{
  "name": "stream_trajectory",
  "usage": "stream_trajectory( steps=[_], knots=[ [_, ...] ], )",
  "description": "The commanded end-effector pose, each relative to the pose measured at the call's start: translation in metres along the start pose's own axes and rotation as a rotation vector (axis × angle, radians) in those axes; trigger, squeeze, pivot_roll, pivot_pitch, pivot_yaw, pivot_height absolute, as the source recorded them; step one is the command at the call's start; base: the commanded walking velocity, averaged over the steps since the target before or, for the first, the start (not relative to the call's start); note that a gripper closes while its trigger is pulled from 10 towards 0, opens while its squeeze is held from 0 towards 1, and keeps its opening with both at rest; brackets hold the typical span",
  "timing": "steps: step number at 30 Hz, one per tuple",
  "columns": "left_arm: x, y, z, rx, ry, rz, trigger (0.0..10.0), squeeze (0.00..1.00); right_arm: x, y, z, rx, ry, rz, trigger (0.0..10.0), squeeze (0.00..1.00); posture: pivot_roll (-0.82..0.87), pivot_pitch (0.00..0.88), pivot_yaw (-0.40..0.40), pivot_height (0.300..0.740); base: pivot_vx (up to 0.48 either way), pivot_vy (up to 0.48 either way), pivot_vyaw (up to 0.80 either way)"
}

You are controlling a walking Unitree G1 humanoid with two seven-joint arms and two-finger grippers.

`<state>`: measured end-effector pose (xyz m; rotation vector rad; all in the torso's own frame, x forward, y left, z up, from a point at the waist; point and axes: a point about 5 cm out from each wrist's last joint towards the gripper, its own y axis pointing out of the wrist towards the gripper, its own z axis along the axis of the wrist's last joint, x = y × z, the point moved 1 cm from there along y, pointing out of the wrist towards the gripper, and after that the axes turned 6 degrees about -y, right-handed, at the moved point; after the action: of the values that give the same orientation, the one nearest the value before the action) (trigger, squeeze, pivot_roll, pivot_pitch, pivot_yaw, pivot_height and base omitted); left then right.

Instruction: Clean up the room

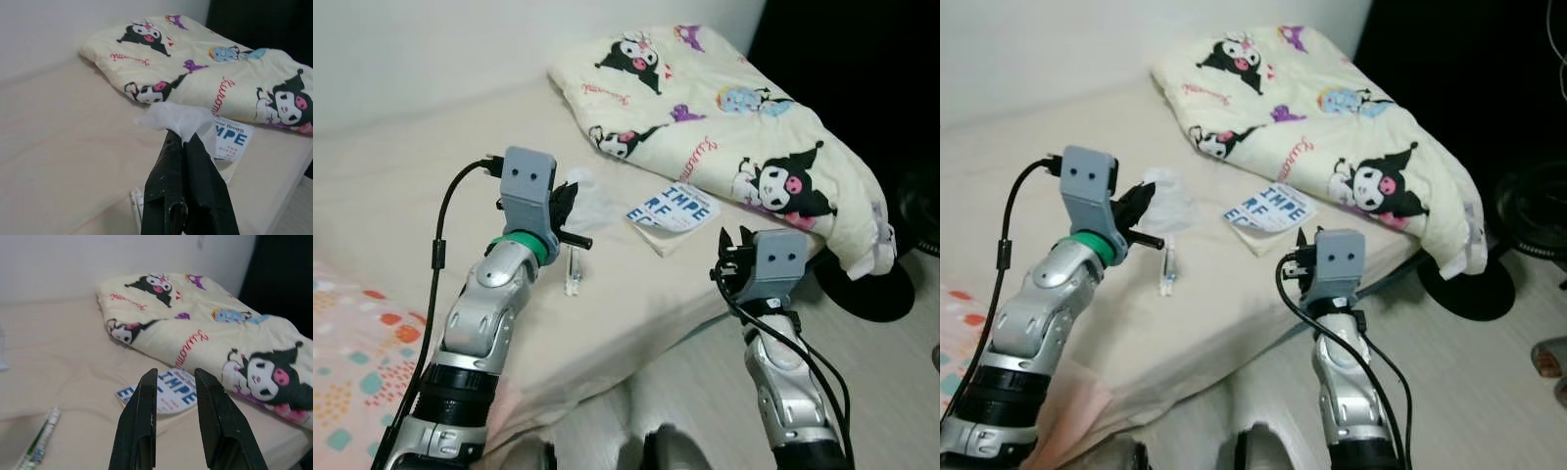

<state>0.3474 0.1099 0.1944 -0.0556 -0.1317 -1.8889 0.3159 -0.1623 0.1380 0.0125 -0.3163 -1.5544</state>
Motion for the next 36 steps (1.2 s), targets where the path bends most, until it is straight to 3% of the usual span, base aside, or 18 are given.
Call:
stream_trajectory(
  steps=[1,19,36],
  knots=[
    [0.001,-0.001,-0.006,-0.019,-0.001,-0.007,10.0,0.00,0.000,-0.002,-0.006,-0.024,0.003,-0.005,10.0,0.00,-0.05,0.032,0.043,0.735,0.000,0.000,0.00],
    [0.007,-0.003,-0.008,-0.005,0.002,-0.035,10.0,0.00,-0.016,0.002,-0.005,-0.016,0.013,0.021,10.0,0.00,-0.04,0.036,0.042,0.740,0.000,0.000,0.00],
    [0.008,-0.003,-0.007,0.004,-0.002,-0.041,10.0,0.00,-0.018,0.003,-0.005,-0.011,0.015,0.024,10.0,0.00,-0.04,0.039,0.044,0.740,-0.408,0.000,0.00]
  ],
)
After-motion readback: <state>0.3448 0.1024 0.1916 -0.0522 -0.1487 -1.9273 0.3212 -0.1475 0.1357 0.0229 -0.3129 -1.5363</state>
